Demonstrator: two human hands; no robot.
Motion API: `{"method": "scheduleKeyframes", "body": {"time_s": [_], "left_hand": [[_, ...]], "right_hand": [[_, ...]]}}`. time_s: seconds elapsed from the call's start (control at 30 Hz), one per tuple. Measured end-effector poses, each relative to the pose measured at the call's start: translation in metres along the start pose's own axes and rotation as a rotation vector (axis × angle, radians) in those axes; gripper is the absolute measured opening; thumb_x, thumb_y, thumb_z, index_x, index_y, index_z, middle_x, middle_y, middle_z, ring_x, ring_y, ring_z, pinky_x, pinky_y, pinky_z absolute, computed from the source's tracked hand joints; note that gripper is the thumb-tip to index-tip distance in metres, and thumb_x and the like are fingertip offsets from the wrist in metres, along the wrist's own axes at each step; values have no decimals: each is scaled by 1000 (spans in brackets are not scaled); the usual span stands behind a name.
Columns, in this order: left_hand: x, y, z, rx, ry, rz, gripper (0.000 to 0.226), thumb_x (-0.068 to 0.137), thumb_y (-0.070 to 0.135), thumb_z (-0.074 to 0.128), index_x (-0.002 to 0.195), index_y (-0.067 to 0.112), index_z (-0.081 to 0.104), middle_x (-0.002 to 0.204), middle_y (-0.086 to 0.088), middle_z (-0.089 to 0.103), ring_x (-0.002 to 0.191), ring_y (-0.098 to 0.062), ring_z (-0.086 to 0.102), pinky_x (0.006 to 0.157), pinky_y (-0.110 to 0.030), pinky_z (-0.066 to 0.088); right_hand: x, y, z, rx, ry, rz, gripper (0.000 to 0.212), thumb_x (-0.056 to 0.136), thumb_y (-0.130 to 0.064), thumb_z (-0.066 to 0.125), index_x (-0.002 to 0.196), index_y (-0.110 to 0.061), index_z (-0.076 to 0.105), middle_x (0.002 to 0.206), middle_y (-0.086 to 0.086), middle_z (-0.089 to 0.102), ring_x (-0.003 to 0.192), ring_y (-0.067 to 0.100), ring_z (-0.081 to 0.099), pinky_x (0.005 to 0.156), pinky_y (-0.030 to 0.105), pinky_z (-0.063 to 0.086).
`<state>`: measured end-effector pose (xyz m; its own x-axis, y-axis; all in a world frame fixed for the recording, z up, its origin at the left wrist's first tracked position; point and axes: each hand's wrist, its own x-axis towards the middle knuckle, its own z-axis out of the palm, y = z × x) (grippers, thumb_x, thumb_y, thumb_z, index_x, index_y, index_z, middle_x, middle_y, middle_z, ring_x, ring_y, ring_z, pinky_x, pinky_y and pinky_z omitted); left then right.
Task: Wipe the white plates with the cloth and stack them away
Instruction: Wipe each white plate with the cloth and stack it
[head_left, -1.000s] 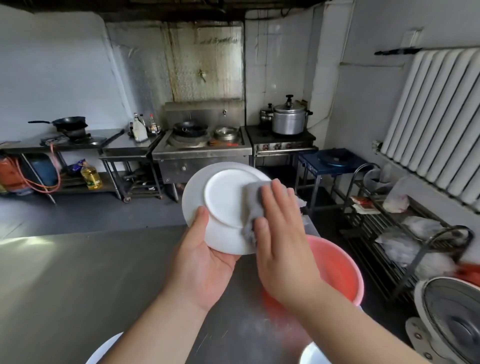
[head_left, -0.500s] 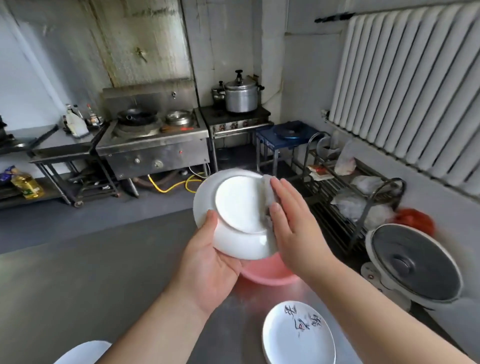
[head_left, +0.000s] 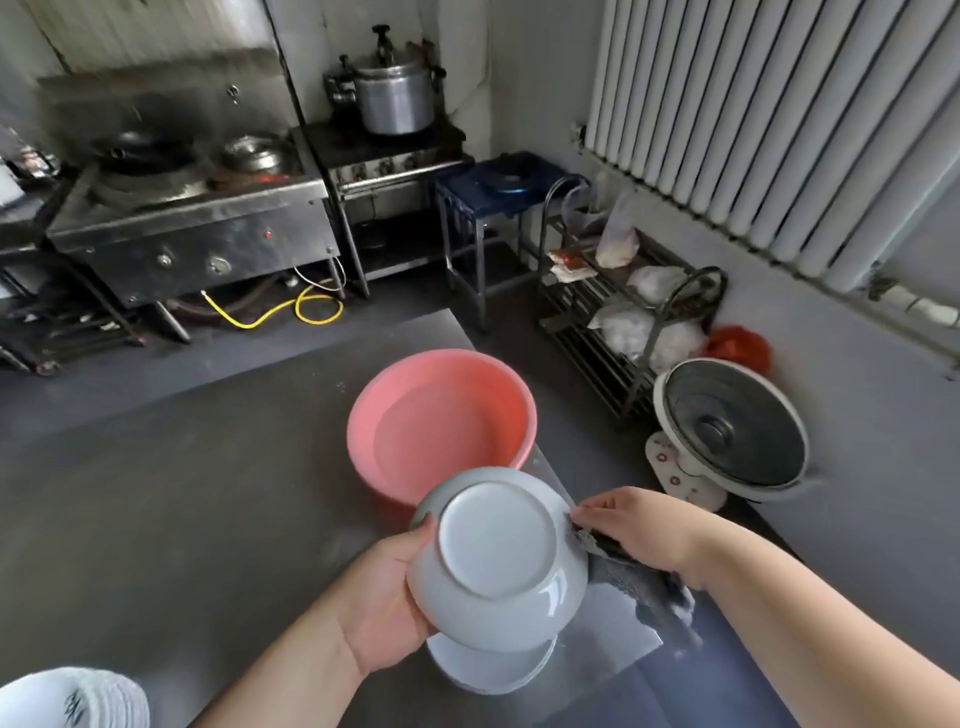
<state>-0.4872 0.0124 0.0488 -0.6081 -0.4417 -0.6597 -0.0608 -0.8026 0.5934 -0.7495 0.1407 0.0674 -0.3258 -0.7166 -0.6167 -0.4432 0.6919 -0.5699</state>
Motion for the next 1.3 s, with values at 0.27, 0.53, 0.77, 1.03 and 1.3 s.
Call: {"method": "scheduleKeyframes", "body": {"time_s": [0.27, 0.53, 0.77, 1.03, 1.3], "left_hand": [[27, -21, 4, 164, 174, 69, 76, 94, 85, 19, 140, 40, 60, 133, 19, 68, 138, -12, 54, 114, -41, 33], [48, -72, -33, 435, 314, 199, 71, 111, 35, 48, 167, 40, 5, 159, 24, 21, 152, -5, 19, 128, -40, 13], [66, -110, -51, 748, 355, 179, 64, 109, 22, 51, 163, 28, 17, 159, -3, 40, 145, -23, 38, 125, -44, 28], [85, -120, -68, 883, 394, 168, 87, 101, 21, 62, 164, 39, 5, 165, -2, 29, 146, -23, 33, 124, -45, 30], [82, -111, -81, 1143, 492, 279, 81, 80, 43, 74, 149, 51, 33, 147, 23, 48, 131, -16, 51, 101, -35, 47]], "right_hand": [[35, 17, 18, 196, 52, 29, 60, 97, -79, 32, 98, -38, 77, 91, -8, 79, 84, 20, 74, 86, 33, 57], [65, 38, 67, 72, 29, -140, 40, 97, -29, 61, 125, -46, 38, 80, -6, 71, 46, 12, 65, 40, 23, 47], [81, 59, 98, -377, 113, -128, 16, 97, -41, 53, 105, -32, 44, 75, -5, 66, 64, 14, 63, 62, 37, 56], [83, 64, 118, -435, 197, -135, 18, 96, -44, 51, 103, -31, 41, 77, -8, 60, 71, 21, 59, 50, 29, 41], [82, 51, 90, -722, 226, -157, 39, 91, -70, 47, 101, -32, 54, 84, -10, 62, 79, 22, 62, 53, 28, 37]]}}
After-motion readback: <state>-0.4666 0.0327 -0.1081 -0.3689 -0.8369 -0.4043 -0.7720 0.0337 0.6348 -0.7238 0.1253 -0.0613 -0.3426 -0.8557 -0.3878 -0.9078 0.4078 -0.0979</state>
